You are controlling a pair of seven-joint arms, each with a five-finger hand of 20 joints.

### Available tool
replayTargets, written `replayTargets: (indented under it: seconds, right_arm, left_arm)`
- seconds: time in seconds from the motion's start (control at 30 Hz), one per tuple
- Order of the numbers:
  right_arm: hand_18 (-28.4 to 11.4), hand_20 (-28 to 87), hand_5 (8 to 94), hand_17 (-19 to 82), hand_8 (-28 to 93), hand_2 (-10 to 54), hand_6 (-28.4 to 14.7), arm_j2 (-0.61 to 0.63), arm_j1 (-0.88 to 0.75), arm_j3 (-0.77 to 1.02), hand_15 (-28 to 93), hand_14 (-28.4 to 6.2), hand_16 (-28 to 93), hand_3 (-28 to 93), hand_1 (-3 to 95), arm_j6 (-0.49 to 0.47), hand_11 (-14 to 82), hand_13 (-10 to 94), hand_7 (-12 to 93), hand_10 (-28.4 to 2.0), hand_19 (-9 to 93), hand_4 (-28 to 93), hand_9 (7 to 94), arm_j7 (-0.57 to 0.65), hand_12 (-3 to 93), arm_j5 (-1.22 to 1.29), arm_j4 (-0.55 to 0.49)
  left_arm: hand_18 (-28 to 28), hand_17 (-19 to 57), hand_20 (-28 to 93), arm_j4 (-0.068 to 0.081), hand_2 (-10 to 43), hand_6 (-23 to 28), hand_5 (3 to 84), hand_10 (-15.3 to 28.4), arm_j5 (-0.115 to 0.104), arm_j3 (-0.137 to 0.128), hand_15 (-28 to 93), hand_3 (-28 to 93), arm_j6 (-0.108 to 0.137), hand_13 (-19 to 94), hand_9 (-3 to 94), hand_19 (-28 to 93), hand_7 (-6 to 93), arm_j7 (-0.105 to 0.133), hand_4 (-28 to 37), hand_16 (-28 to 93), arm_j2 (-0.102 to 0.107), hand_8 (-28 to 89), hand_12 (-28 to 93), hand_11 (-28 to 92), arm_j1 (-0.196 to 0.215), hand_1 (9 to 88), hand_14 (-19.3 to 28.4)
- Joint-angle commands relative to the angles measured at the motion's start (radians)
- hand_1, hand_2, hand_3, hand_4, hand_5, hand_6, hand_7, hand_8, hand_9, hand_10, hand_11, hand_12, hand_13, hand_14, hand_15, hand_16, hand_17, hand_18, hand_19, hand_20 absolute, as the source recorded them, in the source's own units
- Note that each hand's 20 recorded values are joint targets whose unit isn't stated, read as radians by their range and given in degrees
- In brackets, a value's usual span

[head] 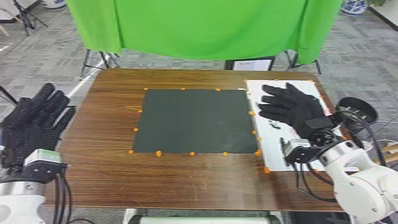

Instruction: Arrange flowers

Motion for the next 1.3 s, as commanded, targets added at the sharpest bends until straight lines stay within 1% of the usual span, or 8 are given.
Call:
replayTargets:
  seconds: [0.03, 0.2, 0.37, 0.57, 0.73, 0.9, 1.2, 1.3]
  right_arm:
    - [-17.6, 19, 41.8, 17, -9, 11.3, -4.7, 0.002, -0.007, 0.004, 8, -16.3, 16, 79, 5.9, 0.006, 3.4, 31, 10, -16.3, 21, -26, 37.5, -0.003, 12.8, -0.003, -0.007]
    - [-17.9, 20, 42.2, 16, -9, 9.6, -4.7, 0.024, -0.014, -0.008, 9, -16.7, 17, 79, 7.3, 0.085, 3.8, 32, 11, -16.7, 23, -26, 38.4, 0.012, 13.2, -0.086, -0.031]
    - [-19.3, 21, 42.9, 16, -10, 3.7, -5.4, 0.082, -0.033, -0.060, 11, -16.8, 19, 79, 12.0, 0.229, 4.7, 35, 12, -16.9, 29, -26, 39.9, 0.093, 13.9, -0.485, -0.082]
    - [-20.4, 23, 44.6, 18, -11, -3.2, -6.3, 0.138, -0.093, -0.036, 21, -17.3, 20, 78, 14.5, 0.159, 8.5, 39, 13, -18.0, 40, -25, 44.3, 0.250, 15.6, -0.844, -0.164]
    - [-23.2, 24, 48.6, 24, -10, -9.4, -6.5, 0.187, -0.091, -0.125, 46, -17.9, 20, 74, 16.0, 0.200, 21.4, 45, 16, -20.1, 58, -27, 50.7, 0.438, 22.9, -1.094, -0.181]
    - [-24.3, 28, 52.3, 27, -9, -9.5, -7.4, 0.220, -0.087, -0.203, 65, -20.8, 26, 68, 15.5, 0.039, 43.0, 47, 26, -21.4, 69, -28, 51.0, 0.489, 35.1, -1.435, -0.175]
    - [-25.9, 35, 58.2, 29, -7, -9.5, -7.9, 0.218, -0.021, -0.288, 71, -22.5, 34, 58, 17.9, -0.164, 49.1, 50, 30, -22.3, 79, -28, 54.6, 0.622, 42.1, -1.450, -0.172]
    - [-26.5, 36, 61.1, 30, -8, -9.5, -7.9, 0.215, -0.011, -0.312, 71, -22.7, 35, 58, 19.0, -0.196, 47.7, 52, 28, -22.4, 80, -28, 57.1, 0.664, 41.6, -1.450, -0.159]
  left_arm:
    - [9.8, -4.6, 6, -0.005, 12.2, 7.2, 42.0, 13.1, -0.007, 0.008, 20, 71, 0.010, 19, 32.2, 29, 7.1, 0.020, -28.3, -9, -0.009, -8, 6, 14, 0.010, 27.9, 10.2]
    - [9.9, -4.6, 6, -0.006, 12.3, 7.2, 42.2, 13.2, -0.011, 0.005, 20, 72, 0.010, 19, 32.4, 30, 7.3, 0.024, -28.3, -9, -0.007, -8, 6, 14, 0.015, 28.0, 10.5]
    - [10.0, -4.6, 6, -0.005, 12.2, 7.3, 42.6, 13.3, -0.021, 0.008, 21, 72, 0.018, 20, 32.8, 30, 8.0, 0.031, -28.3, -9, -0.004, -8, 6, 15, 0.012, 28.1, 11.5]
    - [10.2, -4.7, 7, -0.009, 12.3, 7.4, 42.9, 13.5, -0.027, 0.002, 22, 72, 0.028, 20, 33.1, 30, 8.0, 0.053, -28.3, -9, 0.007, -8, 6, 15, 0.021, 28.1, 12.0]
    - [10.4, -4.6, 7, -0.007, 12.4, 7.9, 44.1, 14.0, -0.041, 0.012, 25, 72, 0.031, 23, 35.1, 30, 8.9, 0.058, -28.3, -8, 0.001, -8, 7, 17, 0.020, 28.2, 13.1]
    - [10.6, -4.4, 7, -0.004, 12.6, 8.3, 44.8, 14.5, -0.071, 0.014, 27, 72, 0.020, 25, 36.6, 30, 10.0, 0.050, -28.3, -8, -0.010, -8, 8, 18, 0.010, 28.3, 14.1]
    - [10.7, -4.3, 7, -0.002, 13.2, 8.7, 45.3, 14.8, -0.082, 0.011, 29, 71, 0.019, 26, 37.4, 31, 10.8, 0.041, -28.3, -8, -0.014, -8, 9, 19, 0.011, 27.5, 14.7]
    - [10.7, -4.2, 7, -0.002, 13.2, 8.6, 45.5, 14.9, -0.125, 0.011, 29, 72, -0.003, 26, 37.5, 31, 11.1, 0.042, -28.3, -8, -0.016, -8, 9, 19, 0.009, 27.4, 14.7]
